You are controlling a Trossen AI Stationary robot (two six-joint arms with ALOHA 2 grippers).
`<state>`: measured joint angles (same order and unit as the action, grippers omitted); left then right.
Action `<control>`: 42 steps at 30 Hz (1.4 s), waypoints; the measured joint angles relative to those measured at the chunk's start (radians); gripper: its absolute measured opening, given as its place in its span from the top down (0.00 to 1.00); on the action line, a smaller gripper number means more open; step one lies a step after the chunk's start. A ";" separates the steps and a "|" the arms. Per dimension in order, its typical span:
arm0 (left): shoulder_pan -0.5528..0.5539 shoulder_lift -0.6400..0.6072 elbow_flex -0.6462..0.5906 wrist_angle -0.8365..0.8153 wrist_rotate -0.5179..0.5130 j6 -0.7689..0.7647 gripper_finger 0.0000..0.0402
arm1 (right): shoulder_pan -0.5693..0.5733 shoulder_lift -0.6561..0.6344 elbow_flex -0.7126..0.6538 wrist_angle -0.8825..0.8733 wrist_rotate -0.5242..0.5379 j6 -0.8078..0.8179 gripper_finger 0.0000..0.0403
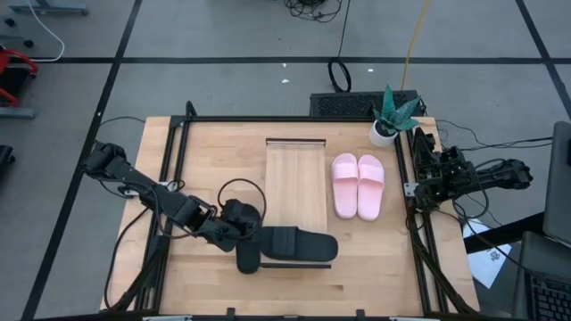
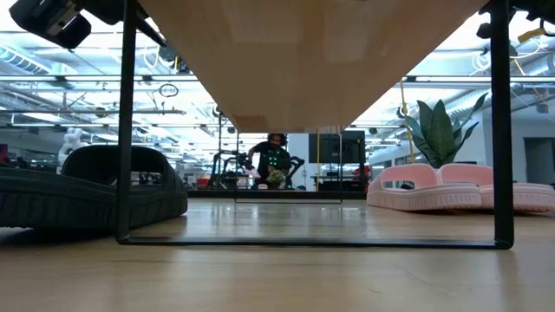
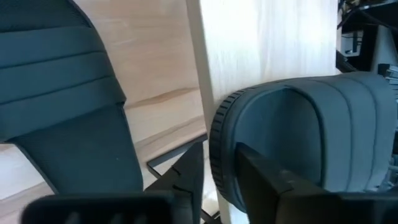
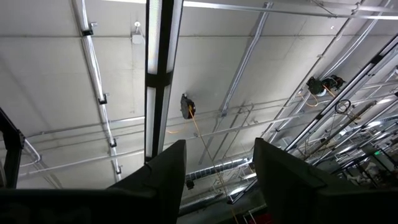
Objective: Pick and place slides into the shelf
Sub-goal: Put the left black slides on the shelf
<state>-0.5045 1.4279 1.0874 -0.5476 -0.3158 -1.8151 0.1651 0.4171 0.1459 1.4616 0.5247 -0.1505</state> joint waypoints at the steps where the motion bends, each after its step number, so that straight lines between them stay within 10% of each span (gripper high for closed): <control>1: 0.000 0.000 0.000 0.004 -0.001 0.000 0.84 | 0.000 0.000 0.000 0.000 0.000 0.000 0.56; 8: 0.000 0.000 0.000 0.015 -0.005 0.011 0.98 | 0.000 0.000 0.000 0.000 0.000 0.000 0.56; 42: -0.059 -0.001 0.000 0.049 -0.026 -0.073 0.98 | 0.000 0.000 0.000 0.000 0.000 0.000 0.56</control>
<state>-0.5636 1.4273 1.0874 -0.4984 -0.3420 -1.8877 0.1652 0.4171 0.1459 1.4616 0.5246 -0.1504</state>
